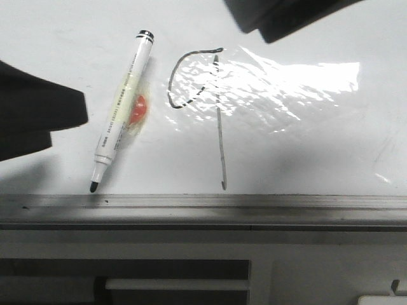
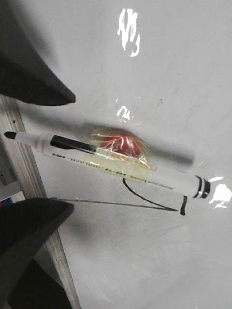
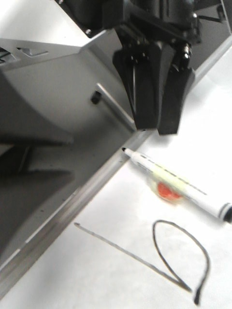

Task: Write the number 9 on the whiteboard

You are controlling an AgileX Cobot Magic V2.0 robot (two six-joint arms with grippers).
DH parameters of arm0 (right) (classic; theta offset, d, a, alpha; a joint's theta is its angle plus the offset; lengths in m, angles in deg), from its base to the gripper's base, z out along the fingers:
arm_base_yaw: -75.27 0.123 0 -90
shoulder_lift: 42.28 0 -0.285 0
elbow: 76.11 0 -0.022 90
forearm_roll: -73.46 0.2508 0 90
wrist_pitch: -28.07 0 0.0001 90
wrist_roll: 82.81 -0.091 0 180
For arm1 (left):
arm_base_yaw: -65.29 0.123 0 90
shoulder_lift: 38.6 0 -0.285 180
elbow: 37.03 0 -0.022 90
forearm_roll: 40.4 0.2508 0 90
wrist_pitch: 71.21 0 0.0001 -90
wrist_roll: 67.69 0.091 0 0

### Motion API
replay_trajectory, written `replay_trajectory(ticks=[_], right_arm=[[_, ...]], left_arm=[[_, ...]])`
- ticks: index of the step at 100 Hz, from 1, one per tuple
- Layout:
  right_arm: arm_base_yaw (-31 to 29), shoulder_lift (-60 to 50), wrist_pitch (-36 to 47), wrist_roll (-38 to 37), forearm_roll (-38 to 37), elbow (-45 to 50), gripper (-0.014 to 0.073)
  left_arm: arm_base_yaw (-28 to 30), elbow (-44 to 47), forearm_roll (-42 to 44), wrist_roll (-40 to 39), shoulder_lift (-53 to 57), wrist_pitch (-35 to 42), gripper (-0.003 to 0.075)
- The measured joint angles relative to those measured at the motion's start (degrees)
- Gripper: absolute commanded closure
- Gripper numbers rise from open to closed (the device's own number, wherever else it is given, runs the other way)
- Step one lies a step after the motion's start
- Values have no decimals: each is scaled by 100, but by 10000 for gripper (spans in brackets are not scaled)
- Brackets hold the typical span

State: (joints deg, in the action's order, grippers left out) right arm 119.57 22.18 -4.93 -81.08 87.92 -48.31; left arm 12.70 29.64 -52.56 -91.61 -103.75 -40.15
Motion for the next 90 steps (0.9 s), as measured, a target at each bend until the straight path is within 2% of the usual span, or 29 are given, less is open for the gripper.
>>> replay_trajectory(ticks=[5, 12, 26, 41, 54, 68, 90], right_arm=[[0, -167, 110, 0, -72, 105, 656], [0, -433, 304, 0, -141, 297, 656], [0, -1127, 808, 0, -365, 849, 656], [0, -2163, 1539, 0, -790, 1707, 656], [0, -3128, 2036, 0, -970, 2459, 656], [0, -4072, 2104, 0, -1041, 3187, 656], [0, -5073, 1977, 0, -1106, 4033, 656]], left_arm=[[0, 122, 0, 8, 260, -5, 364], [0, 265, 60, 8, 665, -5, 454], [0, 440, 457, 37, 1522, -5, 739], [0, 510, 1040, 54, 2316, -195, 741], [0, 516, 1350, 67, 2728, -1051, 741], [0, 538, 1569, 80, 2927, -1848, 741], [0, 538, 1716, 80, 2949, -2093, 741]])
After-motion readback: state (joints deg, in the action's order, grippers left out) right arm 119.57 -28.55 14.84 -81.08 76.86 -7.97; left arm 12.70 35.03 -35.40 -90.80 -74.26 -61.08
